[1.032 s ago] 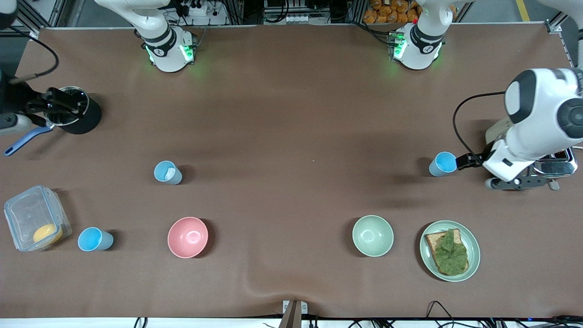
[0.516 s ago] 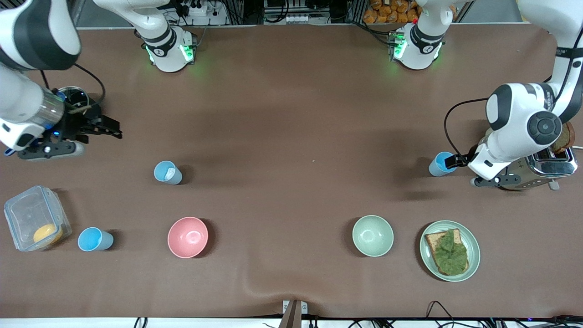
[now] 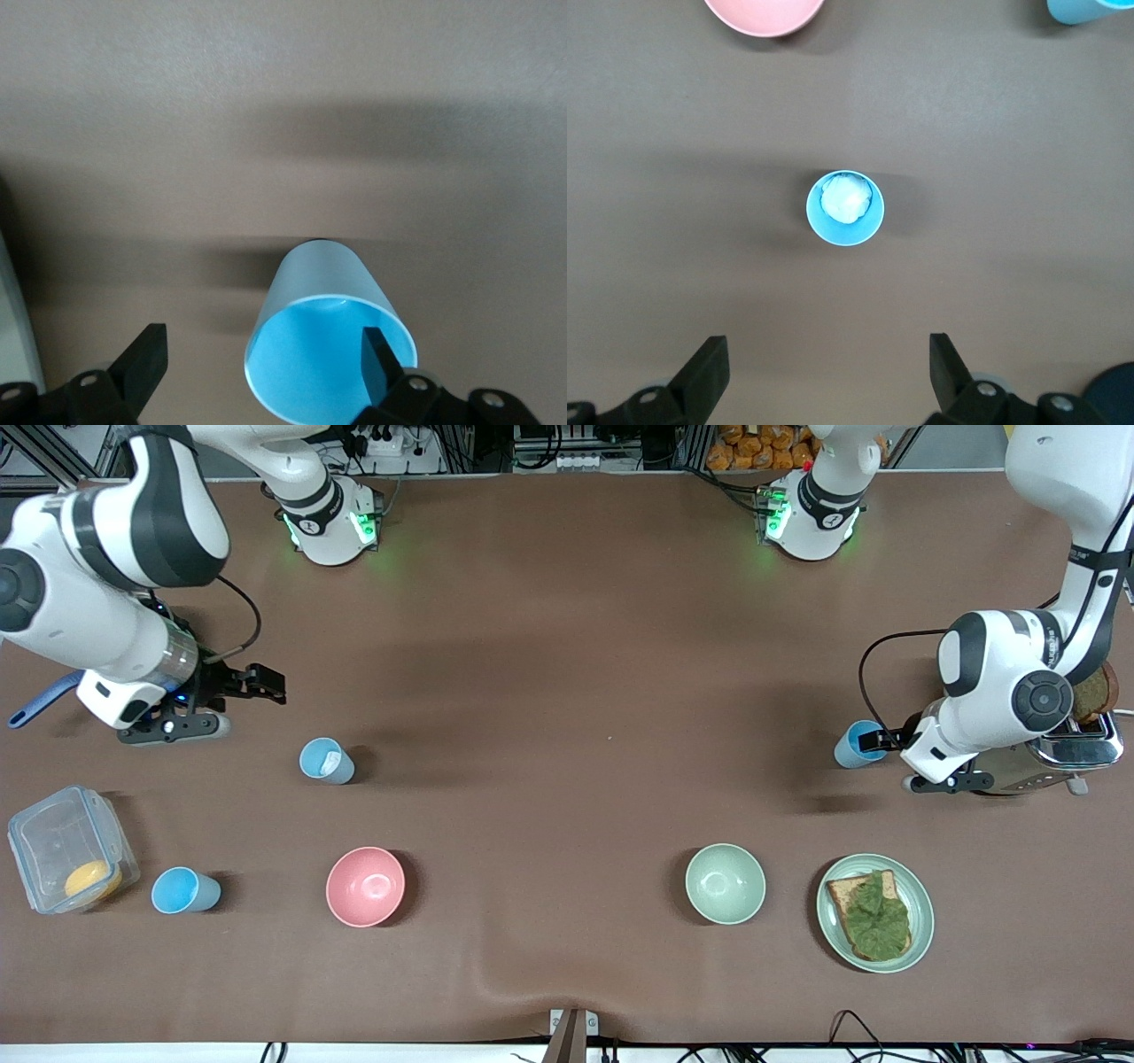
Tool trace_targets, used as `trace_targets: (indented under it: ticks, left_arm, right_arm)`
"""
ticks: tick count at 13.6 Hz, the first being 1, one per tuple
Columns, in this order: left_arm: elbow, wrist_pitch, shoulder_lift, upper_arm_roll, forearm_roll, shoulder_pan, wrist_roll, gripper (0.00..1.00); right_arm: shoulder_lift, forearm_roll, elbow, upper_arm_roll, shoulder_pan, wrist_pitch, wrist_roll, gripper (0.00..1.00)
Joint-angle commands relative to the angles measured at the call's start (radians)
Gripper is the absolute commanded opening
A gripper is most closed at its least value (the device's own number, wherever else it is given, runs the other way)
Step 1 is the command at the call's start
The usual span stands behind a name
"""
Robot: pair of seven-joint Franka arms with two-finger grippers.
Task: Stack blue cups with both arms
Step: 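Lower both grippers around the blue cups and close them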
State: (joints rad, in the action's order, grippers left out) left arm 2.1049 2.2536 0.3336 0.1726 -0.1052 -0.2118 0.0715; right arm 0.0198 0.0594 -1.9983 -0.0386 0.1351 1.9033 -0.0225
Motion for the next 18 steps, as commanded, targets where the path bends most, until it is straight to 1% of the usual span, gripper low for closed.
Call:
trace_targets:
  ticks: [1, 4, 5, 6, 7, 10, 11, 12, 14, 15, 16, 18]
  left_arm:
    - [-0.005, 0.009, 0.015, 0.011, -0.008, -0.014, -0.016, 0.90]
    - [-0.013, 0.009, 0.028, 0.013, -0.010, -0.011, -0.016, 0.81]
    - [-0.017, 0.009, 0.039, 0.015, -0.010, -0.008, -0.016, 0.53]
    - [-0.020, 0.009, 0.041, 0.015, -0.010, -0.006, -0.016, 0.23]
    - [-0.020, 0.009, 0.041, 0.015, -0.011, -0.001, -0.016, 0.00]
    - [-0.034, 0.015, 0.038, 0.015, -0.011, 0.005, -0.018, 0.00]
    - [-0.069, 0.014, 0.036, 0.022, -0.011, 0.005, -0.018, 0.00]
    - [-0.092, 0.008, 0.032, 0.045, -0.010, 0.002, -0.013, 0.00]
    - [-0.108, 0.001, -0.020, 0.070, -0.010, 0.002, -0.003, 0.00]
    - [-0.129, -0.011, -0.031, 0.086, -0.010, 0.003, -0.002, 0.00]
    - [-0.160, -0.050, -0.031, 0.102, -0.010, 0.002, -0.001, 0.00]
    - [-0.232, -0.144, -0.022, 0.122, -0.010, 0.005, -0.002, 0.00]
  right_arm:
    - [-0.018, -0.010, -0.100, -0.007, 0.009, 0.116, 0.016, 1.00]
    - [0.031, -0.015, -0.154, -0.009, -0.003, 0.245, -0.010, 1.00]
    - [0.043, -0.015, -0.186, -0.009, -0.005, 0.311, -0.020, 1.00]
    - [0.058, -0.015, -0.210, -0.009, -0.005, 0.370, -0.037, 1.00]
    - [0.083, -0.015, -0.215, -0.010, -0.015, 0.402, -0.059, 1.00]
    - [0.149, -0.015, -0.211, -0.010, -0.046, 0.482, -0.106, 1.00]
    - [0.170, -0.015, -0.209, -0.009, -0.061, 0.512, -0.134, 1.00]
    - [0.186, -0.015, -0.208, -0.009, -0.068, 0.534, -0.146, 1.00]
    - [0.203, -0.015, -0.195, -0.010, -0.078, 0.540, -0.146, 1.00]
    - [0.221, -0.013, -0.179, -0.009, -0.080, 0.540, -0.148, 1.00]
    - [0.247, -0.012, -0.160, -0.009, -0.081, 0.542, -0.148, 1.00]
    - [0.255, -0.010, -0.160, -0.009, -0.078, 0.548, -0.146, 1.00]
